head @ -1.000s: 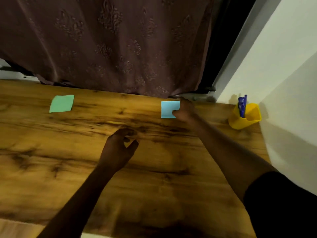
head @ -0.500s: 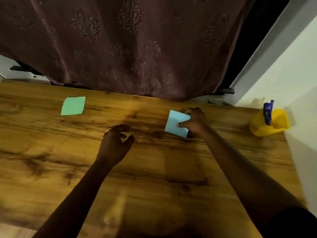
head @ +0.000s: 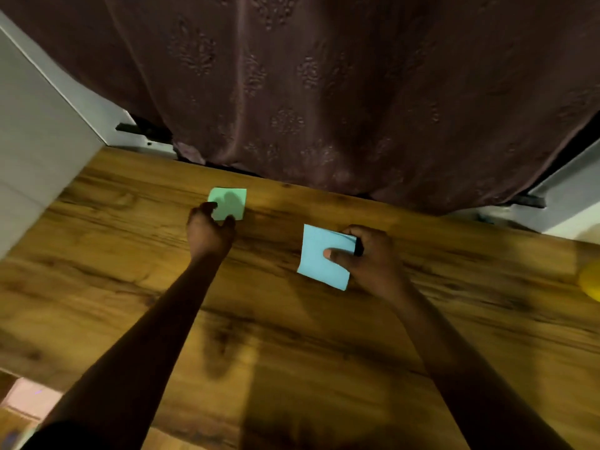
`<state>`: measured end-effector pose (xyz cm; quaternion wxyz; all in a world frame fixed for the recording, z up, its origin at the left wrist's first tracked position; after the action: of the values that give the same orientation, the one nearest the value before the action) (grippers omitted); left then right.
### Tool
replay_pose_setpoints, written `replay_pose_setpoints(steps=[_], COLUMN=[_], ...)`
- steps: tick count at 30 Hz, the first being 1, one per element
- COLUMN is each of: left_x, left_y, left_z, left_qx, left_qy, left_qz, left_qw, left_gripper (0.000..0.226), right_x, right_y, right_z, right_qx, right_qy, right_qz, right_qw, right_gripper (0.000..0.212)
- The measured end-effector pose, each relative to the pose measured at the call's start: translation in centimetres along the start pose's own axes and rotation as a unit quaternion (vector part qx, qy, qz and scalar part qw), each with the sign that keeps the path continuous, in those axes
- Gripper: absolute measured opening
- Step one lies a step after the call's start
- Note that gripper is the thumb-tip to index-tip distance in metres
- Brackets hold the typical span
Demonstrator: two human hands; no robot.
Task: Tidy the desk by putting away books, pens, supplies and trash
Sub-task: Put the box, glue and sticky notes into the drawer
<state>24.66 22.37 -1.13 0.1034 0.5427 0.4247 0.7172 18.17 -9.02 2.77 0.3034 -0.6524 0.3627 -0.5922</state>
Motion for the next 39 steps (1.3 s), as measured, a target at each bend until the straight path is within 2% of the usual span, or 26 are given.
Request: replay_pose_setpoints(steps=[5, 8, 11, 16, 20, 23, 28, 31, 39], left_x=[-1.3, -2.4, -2.9, -3.1, -2.5, -0.8, 3.7, 6.3, 12.7], left_y=[-2.3, -1.6, -1.3, -1.0, -1.3, -1.1, -1.0, -1.4, -3.1], left_z=[5.7, 7.0, 7.6, 6.9, 5.1, 2.7, -3.6, -9.1, -21.9], left_qx=[0.067, 0.084, 0.108, 0.132, 0.1, 0.068, 0.007, 0.012, 0.017], left_qy=[-0.037, -0.057, -0.081, -0.09, -0.057, -0.049, -0.044, -0.067, -0.106], left_qz=[0.103, 0.165, 0.153, 0.088, -0.035, -0.116, -0.181, -0.211, -0.212], left_qw=[0.992, 0.981, 0.979, 0.983, 0.993, 0.99, 0.982, 0.975, 0.971], left_gripper=[0.094, 0.101, 0.097, 0.089, 0.064, 0.043, 0.028, 0.028, 0.022], right_x=[-2.3, -2.3, -2.1, -1.5, -1.1, -0.6, 0.1, 0.5, -0.3], right_y=[-3.1, -3.6, -3.6, -2.6, -2.1, -2.1, -2.1, -2.0, -0.1], right_z=[-0.9, -2.0, -2.9, -3.9, -5.1, -6.4, -9.4, -11.7, -18.2], right_qx=[-0.01, -0.04, -0.067, -0.036, -0.049, -0.063, -0.066, -0.063, -0.043], right_qy=[-0.001, -0.034, -0.045, 0.007, 0.015, 0.023, 0.014, -0.003, -0.055], right_qz=[0.0, 0.017, 0.08, 0.025, 0.034, 0.037, 0.047, 0.083, 0.096], right_qw=[1.0, 0.998, 0.994, 0.999, 0.998, 0.997, 0.997, 0.995, 0.993], right_gripper=[0.049, 0.051, 0.046, 0.052, 0.055, 0.049, 0.045, 0.044, 0.048])
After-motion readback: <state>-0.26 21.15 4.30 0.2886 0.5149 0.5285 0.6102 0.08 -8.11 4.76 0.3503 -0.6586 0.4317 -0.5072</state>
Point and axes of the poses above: each hand's wrist, its own z-axis towards the middle knuckle, its own x-axis out of the back of the hand, y = z × x, the point moved 1 cm from there along z, towards the middle knuckle, and after that the axes turned 5 degrees about y, right-handed, at the moved point
